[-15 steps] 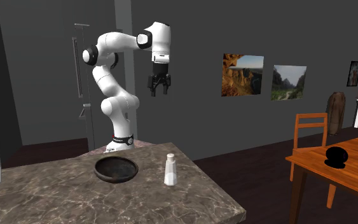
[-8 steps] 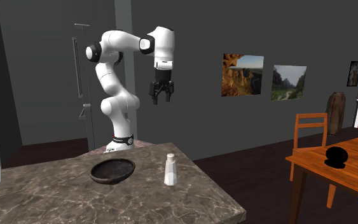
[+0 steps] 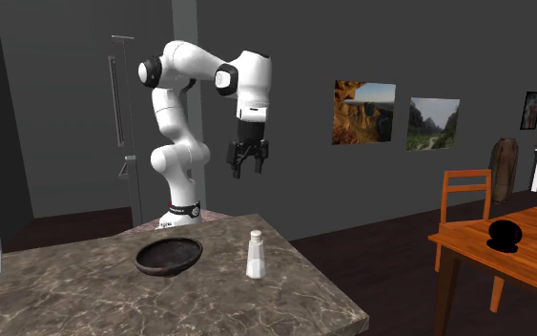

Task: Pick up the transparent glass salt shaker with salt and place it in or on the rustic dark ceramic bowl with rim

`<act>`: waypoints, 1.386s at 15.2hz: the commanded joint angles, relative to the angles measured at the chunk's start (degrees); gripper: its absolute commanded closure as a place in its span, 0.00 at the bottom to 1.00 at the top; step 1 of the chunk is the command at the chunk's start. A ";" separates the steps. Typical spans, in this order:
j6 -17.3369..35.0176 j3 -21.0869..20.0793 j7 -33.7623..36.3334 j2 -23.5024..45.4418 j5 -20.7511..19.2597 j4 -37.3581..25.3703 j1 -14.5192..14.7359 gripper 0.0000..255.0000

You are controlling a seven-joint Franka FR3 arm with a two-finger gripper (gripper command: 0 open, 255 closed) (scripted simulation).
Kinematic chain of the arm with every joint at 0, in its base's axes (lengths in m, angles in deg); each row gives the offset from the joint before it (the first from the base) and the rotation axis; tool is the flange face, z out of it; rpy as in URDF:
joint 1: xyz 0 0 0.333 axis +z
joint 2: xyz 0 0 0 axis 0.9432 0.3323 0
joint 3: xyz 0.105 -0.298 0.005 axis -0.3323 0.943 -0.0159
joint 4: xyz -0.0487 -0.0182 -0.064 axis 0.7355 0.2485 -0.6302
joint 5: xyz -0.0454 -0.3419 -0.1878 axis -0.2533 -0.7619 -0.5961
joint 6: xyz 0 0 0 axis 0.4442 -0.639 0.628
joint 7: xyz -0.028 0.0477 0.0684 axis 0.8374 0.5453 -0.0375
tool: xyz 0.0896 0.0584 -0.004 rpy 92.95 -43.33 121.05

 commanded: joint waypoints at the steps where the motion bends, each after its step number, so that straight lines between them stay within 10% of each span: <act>1: 1.84 0.89 -0.68 3.94 -0.33 -2.22 -0.48 0.00; 13: 9.79 5.61 -5.93 28.21 0.90 -19.01 -4.23 0.00; 21: 15.44 5.73 -6.26 30.48 1.27 -15.61 -4.65 0.00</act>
